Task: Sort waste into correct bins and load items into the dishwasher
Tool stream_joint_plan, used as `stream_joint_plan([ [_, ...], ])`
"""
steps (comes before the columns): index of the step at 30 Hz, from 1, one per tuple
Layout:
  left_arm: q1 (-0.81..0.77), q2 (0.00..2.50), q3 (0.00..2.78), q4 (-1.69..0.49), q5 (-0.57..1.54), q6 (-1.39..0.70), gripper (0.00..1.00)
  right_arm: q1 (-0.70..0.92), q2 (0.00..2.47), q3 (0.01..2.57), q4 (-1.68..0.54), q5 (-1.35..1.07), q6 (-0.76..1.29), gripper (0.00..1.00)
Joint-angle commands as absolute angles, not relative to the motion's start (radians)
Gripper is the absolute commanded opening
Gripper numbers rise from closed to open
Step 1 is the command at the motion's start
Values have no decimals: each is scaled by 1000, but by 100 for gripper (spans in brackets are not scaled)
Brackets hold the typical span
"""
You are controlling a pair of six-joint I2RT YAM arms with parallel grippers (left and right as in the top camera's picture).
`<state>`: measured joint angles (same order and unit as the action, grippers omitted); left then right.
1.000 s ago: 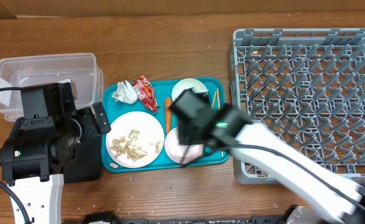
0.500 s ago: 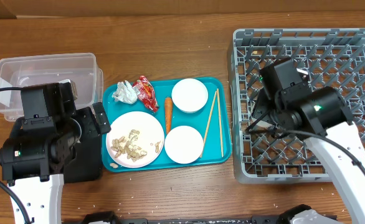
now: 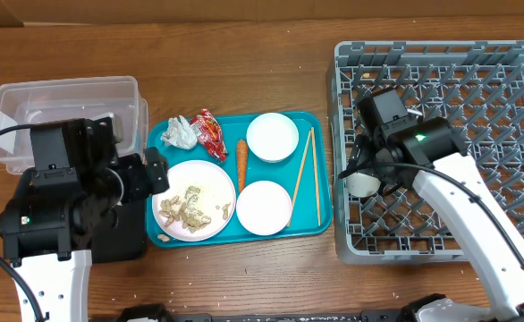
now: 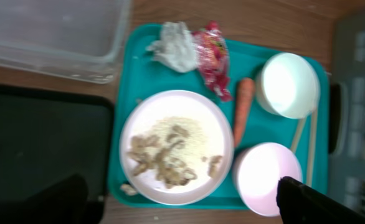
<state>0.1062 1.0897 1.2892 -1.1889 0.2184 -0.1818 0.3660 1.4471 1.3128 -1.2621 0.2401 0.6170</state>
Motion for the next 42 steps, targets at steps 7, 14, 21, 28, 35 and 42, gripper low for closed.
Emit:
stream_joint_plan([
  [7,-124,1165,1312,-1077,178,-160,100,373,1252,1449,-1185,-145,465,81],
  [14,-125,1209,1319,-1075,62,-220,100,589,1333,1331,-1181,-167,494,73],
  [21,-60,1196,1534,-1184,67,-291,100,725,1539,1193,-1068,-46,603,73],
  [28,-45,1190,1650,-1265,67,-281,100,730,1702,1182,-957,-46,603,65],
  [35,-45,1211,1649,-1339,67,-281,100,730,1781,1180,-911,-45,607,37],
  [42,-45,1232,1649,-1339,67,-281,100,730,1785,1171,-880,-41,621,33],
])
